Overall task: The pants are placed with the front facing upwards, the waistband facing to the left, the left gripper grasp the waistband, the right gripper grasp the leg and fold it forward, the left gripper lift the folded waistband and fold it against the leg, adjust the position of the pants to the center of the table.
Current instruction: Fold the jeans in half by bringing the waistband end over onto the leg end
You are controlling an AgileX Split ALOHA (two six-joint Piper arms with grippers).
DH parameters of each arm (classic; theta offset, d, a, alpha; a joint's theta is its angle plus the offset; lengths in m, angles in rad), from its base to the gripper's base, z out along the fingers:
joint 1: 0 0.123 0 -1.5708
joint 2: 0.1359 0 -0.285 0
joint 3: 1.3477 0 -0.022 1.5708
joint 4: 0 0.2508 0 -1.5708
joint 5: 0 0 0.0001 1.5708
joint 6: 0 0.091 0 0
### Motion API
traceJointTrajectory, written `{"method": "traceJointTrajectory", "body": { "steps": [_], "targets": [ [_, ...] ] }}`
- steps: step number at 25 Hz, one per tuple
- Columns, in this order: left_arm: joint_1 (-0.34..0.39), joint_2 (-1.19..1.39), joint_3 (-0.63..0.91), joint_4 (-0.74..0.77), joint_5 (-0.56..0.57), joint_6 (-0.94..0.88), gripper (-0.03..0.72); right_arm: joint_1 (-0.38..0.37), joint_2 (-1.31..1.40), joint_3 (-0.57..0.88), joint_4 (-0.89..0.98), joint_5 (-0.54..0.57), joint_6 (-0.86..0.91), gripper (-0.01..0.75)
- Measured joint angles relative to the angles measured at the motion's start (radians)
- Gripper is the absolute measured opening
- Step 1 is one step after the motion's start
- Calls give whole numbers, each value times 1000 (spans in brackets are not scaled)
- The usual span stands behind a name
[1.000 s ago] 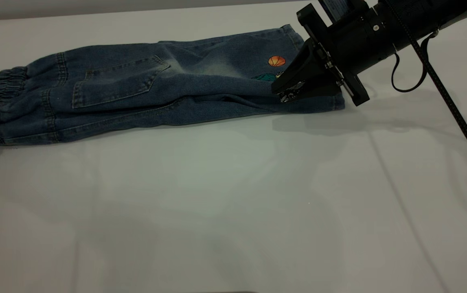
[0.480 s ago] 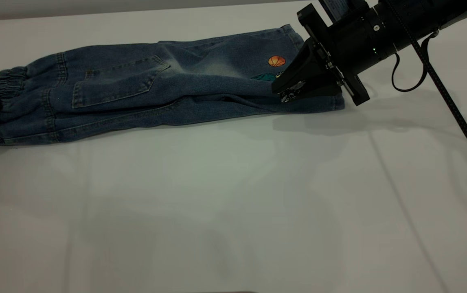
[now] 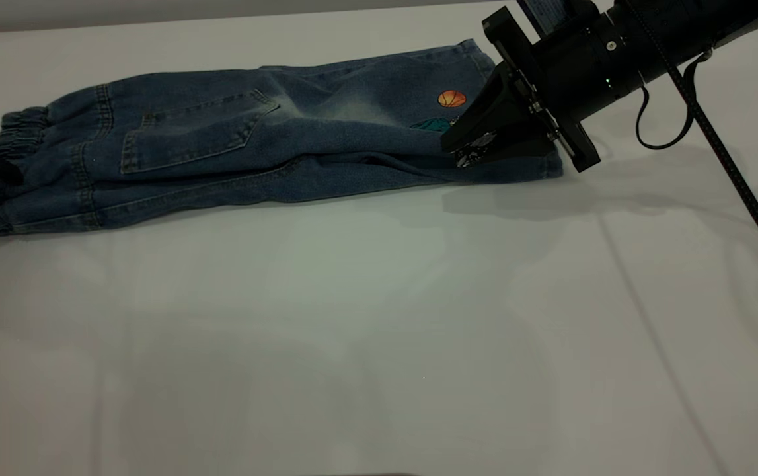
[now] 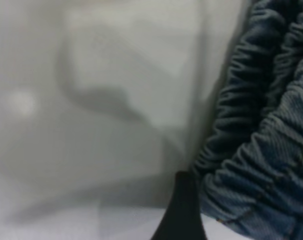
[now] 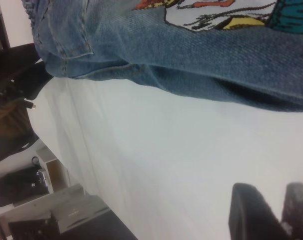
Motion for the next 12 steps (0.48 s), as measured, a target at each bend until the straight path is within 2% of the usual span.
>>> {"method": "traceJointTrajectory", "body": {
  "steps": [6,8,12],
  "targets": [
    [1,31,-4,-87,21,0,574,0,0,0,0,0,0,113],
    [1,43,-7,-115,32,-1,540,0,0,0,0,0,0,115],
    [1,61,-9,-150,38,-2,415,0,0,0,0,0,0,117]
  ]
}}
